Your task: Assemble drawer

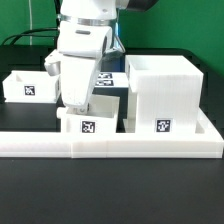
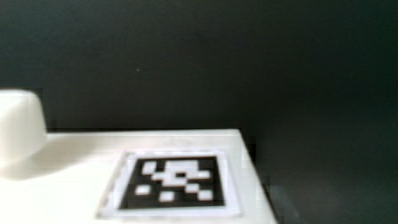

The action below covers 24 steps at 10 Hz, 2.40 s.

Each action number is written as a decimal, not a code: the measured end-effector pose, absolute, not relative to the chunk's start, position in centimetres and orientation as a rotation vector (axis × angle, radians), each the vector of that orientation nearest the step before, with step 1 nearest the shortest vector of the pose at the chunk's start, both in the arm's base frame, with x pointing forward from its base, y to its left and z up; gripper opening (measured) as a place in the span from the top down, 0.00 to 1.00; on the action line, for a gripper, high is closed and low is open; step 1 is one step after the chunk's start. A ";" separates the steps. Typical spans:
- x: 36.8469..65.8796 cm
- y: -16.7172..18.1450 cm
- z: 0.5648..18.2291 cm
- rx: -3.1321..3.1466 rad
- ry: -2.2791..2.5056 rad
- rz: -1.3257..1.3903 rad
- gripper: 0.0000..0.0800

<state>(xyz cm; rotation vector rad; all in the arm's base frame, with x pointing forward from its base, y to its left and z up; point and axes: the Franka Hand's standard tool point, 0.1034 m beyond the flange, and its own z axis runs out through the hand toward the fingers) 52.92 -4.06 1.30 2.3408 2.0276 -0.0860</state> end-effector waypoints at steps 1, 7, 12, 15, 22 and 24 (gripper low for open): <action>53.0 -3.9 1.3 2.352 2.017 -0.086 0.95; 53.4 -3.3 1.6 2.369 2.036 -0.112 0.95; 53.3 -5.2 1.4 2.387 2.046 -0.048 0.95; 53.3 -5.0 1.2 2.387 2.045 -0.042 0.95; 54.3 -3.8 1.2 2.256 2.097 0.027 0.95; 53.8 -4.1 1.0 2.274 2.095 0.007 0.95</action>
Offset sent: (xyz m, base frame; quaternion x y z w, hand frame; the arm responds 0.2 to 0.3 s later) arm 0.0141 0.0187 0.0125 0.0471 0.0217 -0.0602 0.9968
